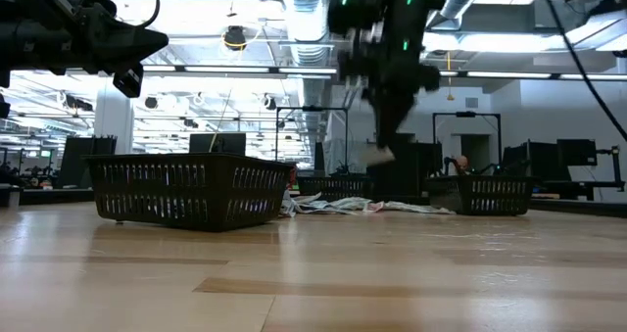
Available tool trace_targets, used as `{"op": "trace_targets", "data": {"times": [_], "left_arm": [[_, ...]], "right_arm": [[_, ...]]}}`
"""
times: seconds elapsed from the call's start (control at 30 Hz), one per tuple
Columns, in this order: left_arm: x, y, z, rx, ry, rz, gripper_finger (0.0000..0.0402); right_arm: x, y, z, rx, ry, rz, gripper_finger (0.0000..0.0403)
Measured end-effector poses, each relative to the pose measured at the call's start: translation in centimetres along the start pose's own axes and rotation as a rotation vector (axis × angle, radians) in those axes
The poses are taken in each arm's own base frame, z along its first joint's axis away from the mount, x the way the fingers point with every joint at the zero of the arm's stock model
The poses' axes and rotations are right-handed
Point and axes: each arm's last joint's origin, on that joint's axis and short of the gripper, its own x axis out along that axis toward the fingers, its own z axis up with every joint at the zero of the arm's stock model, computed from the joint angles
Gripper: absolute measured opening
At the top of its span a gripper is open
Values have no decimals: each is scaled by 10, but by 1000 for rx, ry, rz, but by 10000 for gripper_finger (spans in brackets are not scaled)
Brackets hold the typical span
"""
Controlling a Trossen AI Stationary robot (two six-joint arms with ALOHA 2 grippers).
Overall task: Pick & Place First Aid Supplies
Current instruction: Put the orange ointment pack into the top black bin
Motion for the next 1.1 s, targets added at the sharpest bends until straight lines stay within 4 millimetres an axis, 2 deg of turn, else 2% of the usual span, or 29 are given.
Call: {"op": "trace_targets", "data": {"times": [0.1, 0.2, 0.37, 0.77, 0.93, 1.1], "left_arm": [[0, 0, 0, 0, 0, 0, 8], [0, 0, 0, 0, 0, 0, 8], [0, 0, 0, 0, 0, 0, 8], [0, 0, 0, 0, 0, 0, 8], [0, 0, 0, 0, 0, 0, 8], [0, 0, 0, 0, 0, 0, 8]], "right_arm": [[-32, -8, -3, 30, -120, -64, 2], [-57, -16, -5, 61, -241, -93, 2], [-82, -27, -11, 98, -360, -104, 1], [-82, -35, -12, 84, -371, -118, 1], [-82, -45, -14, 71, -377, -140, 1], [-66, -61, -9, 67, -378, -156, 1]]}}
